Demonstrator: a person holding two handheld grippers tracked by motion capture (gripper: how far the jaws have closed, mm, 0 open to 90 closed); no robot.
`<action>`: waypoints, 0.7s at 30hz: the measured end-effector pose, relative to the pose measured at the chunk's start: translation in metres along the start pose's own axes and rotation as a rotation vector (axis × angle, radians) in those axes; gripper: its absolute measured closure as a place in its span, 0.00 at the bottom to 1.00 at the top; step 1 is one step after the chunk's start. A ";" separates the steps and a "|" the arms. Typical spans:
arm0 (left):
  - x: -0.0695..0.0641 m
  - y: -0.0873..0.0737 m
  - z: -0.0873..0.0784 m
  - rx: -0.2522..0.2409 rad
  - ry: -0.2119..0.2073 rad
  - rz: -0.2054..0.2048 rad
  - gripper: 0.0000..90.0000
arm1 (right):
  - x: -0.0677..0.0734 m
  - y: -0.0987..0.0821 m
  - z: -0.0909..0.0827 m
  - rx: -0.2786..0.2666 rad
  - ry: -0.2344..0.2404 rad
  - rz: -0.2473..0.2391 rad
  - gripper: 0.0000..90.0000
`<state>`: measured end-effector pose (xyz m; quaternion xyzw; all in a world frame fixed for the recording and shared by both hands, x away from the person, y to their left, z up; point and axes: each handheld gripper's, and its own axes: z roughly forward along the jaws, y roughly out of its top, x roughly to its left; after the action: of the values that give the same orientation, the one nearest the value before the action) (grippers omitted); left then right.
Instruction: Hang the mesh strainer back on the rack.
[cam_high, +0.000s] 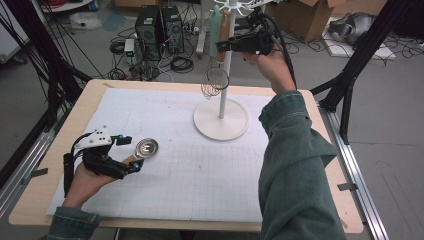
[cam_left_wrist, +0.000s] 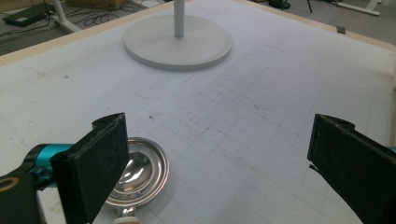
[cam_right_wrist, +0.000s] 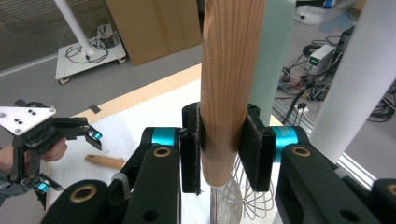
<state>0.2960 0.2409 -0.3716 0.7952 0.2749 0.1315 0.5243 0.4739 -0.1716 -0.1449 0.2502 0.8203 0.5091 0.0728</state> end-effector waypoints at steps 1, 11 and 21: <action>0.000 0.000 0.000 0.001 0.000 0.004 0.07 | 0.000 -0.001 0.000 -0.003 -0.002 0.000 0.79; -0.001 0.000 0.001 0.003 -0.009 0.003 0.07 | 0.000 -0.010 -0.002 -0.042 -0.020 0.008 0.77; 0.000 0.001 0.000 0.000 -0.020 0.004 0.07 | -0.001 -0.022 -0.003 -0.053 -0.030 0.016 0.71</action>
<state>0.2957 0.2406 -0.3706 0.7970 0.2680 0.1248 0.5267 0.4665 -0.1828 -0.1628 0.2624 0.8034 0.5273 0.0877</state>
